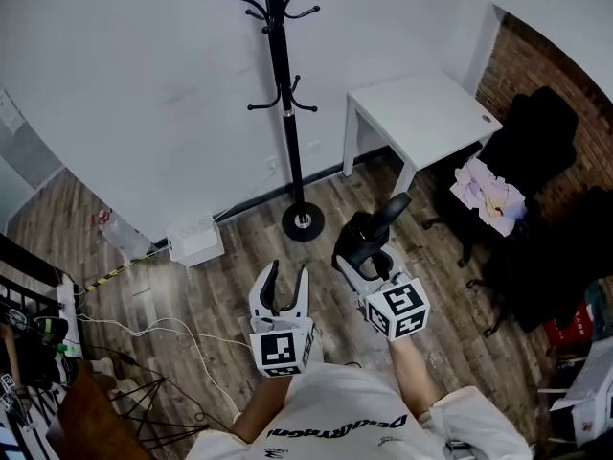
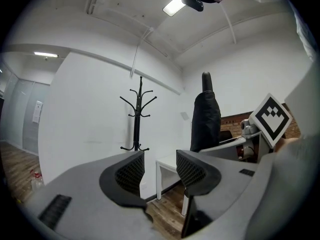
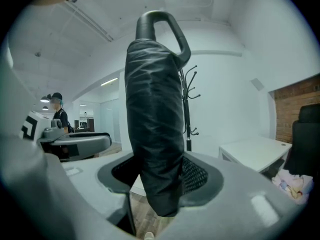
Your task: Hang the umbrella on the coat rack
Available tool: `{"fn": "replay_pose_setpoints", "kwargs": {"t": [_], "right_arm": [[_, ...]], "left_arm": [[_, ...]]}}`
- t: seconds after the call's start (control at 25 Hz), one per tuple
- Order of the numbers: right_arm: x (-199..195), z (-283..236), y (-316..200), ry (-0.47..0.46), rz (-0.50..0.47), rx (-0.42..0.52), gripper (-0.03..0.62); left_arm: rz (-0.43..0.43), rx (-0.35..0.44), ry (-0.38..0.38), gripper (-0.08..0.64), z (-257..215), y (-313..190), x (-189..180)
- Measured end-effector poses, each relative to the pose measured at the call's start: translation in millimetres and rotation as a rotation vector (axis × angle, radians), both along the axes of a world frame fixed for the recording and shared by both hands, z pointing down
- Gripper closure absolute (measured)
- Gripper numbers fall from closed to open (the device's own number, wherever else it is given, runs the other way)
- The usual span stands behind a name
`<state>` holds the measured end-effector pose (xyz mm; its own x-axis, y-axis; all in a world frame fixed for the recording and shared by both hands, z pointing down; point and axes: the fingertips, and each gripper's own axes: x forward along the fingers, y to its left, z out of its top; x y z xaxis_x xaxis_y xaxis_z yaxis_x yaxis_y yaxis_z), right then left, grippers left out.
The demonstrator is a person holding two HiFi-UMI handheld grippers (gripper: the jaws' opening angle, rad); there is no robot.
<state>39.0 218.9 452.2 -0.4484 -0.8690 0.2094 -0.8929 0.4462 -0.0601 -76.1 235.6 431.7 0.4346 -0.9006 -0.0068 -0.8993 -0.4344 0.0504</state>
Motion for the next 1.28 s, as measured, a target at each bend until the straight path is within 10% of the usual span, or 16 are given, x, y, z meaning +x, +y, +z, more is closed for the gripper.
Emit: {"fn": "replay_pose_setpoints", "kwargs": {"t": [0.68,1.28], "right_arm": [[-26,-8,-258,-0.021,0.049,-0.06,0.357],[-30,43,-381,0.014,0.092,-0.143,0.357]], "left_arm": [[0.072,0.007,0.017,0.367,-25,-266,-25],[0.14,0.015,-0.017,0.367,-3,-372,-21]]}}
